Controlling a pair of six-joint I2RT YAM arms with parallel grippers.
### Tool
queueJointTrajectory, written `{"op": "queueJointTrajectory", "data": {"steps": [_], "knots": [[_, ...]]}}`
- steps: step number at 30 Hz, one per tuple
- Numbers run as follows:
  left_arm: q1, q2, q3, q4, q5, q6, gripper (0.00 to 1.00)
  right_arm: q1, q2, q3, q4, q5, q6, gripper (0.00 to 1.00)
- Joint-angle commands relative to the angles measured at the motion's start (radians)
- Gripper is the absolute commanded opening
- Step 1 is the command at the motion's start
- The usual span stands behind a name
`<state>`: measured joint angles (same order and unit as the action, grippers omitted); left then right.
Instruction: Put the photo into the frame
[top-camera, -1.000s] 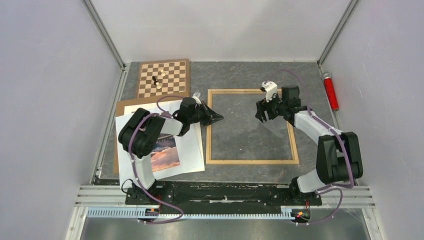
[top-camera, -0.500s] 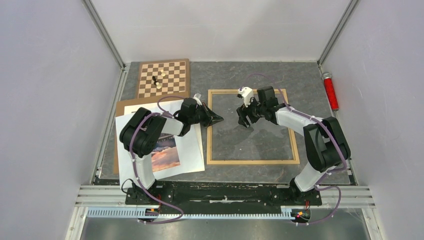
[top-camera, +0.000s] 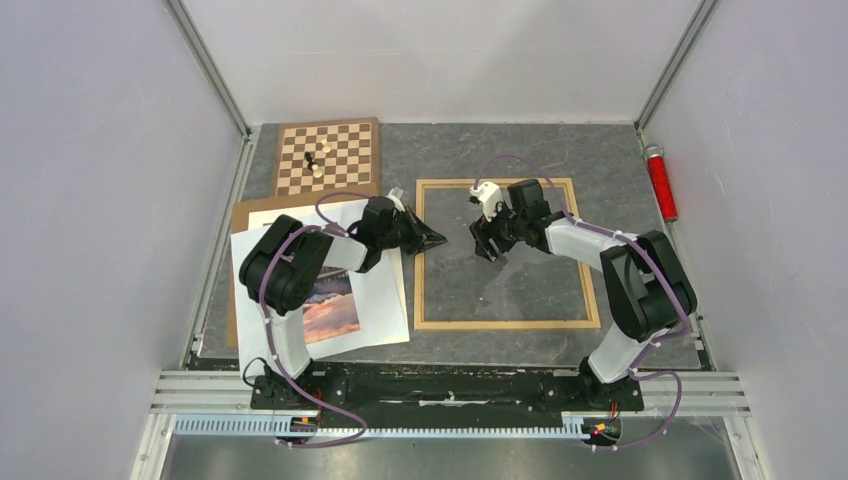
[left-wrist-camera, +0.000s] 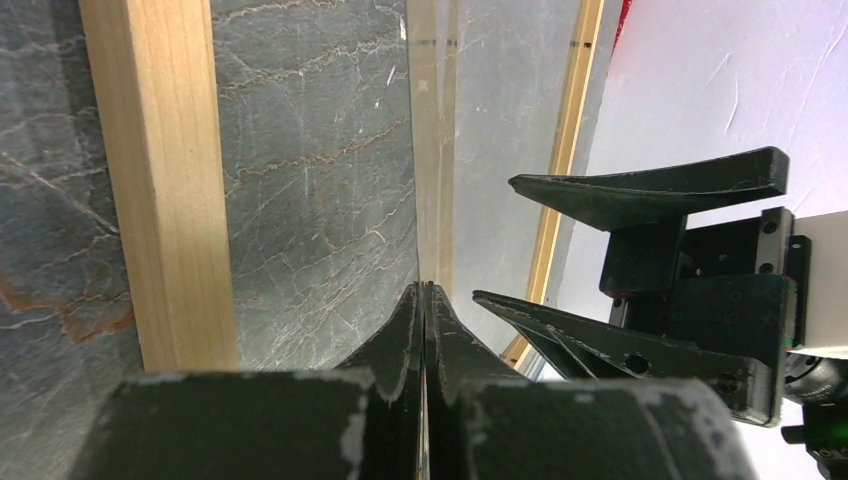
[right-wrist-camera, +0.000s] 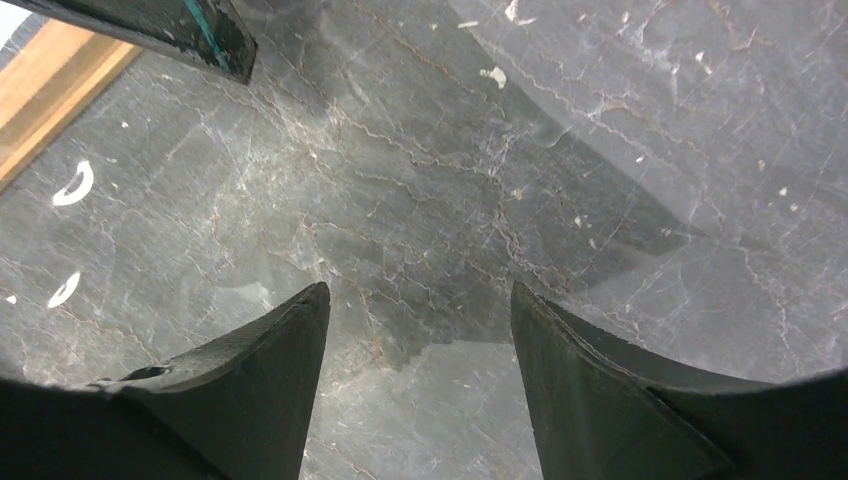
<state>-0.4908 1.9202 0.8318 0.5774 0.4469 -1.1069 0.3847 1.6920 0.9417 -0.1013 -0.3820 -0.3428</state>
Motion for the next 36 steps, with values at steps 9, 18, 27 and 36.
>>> {"op": "queueJointTrajectory", "data": {"steps": [9,18,27,36], "knots": [[-0.016,0.002,0.032,0.001,0.007,0.055,0.02,0.008,0.016,-0.045,0.041,0.024,-0.018,0.69],[-0.019,0.009,0.036,-0.011,0.010,0.062,0.02,0.008,0.027,-0.041,0.046,0.029,-0.016,0.69],[-0.023,0.013,0.044,-0.025,0.013,0.068,0.02,0.008,0.033,-0.043,0.046,0.043,-0.018,0.68],[-0.028,0.018,0.058,-0.059,0.014,0.078,0.11,0.008,0.037,-0.044,0.045,0.053,-0.019,0.68]]}}
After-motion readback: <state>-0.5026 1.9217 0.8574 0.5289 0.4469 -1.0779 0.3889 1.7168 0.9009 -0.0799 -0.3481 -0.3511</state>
